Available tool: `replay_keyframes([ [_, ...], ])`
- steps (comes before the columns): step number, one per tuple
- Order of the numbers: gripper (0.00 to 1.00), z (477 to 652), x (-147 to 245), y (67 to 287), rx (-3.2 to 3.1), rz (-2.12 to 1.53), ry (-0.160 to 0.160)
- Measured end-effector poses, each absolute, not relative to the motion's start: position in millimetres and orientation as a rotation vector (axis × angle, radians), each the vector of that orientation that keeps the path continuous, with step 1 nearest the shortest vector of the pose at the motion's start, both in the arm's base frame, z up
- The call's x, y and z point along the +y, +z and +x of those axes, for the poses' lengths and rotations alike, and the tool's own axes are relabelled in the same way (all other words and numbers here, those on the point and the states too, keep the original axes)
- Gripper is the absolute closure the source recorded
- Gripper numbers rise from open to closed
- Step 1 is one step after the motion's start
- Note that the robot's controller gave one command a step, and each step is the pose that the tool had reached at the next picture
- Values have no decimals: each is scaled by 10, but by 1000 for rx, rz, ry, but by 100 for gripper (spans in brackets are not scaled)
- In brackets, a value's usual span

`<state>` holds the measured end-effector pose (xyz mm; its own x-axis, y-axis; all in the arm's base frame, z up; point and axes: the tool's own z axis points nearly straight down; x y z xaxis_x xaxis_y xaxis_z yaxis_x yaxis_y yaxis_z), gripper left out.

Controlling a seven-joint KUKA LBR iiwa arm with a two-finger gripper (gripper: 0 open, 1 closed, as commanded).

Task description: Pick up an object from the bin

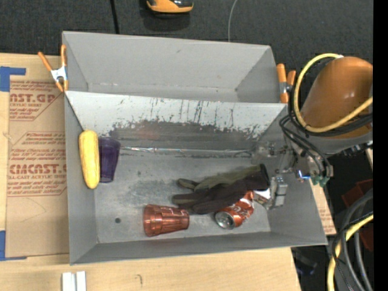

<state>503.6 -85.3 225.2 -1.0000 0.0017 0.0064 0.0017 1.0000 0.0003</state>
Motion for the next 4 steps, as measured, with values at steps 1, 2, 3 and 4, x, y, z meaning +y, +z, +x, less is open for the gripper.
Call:
replay_keyframes([
  [1,0,5052,-849,2297,-3143,0,1],
  [2,0,5065,-872,2070,-3144,86,2],
  [3,0,5034,-902,1689,-3141,159,1],
  [4,0,5042,-889,1453,-3134,215,0],
])
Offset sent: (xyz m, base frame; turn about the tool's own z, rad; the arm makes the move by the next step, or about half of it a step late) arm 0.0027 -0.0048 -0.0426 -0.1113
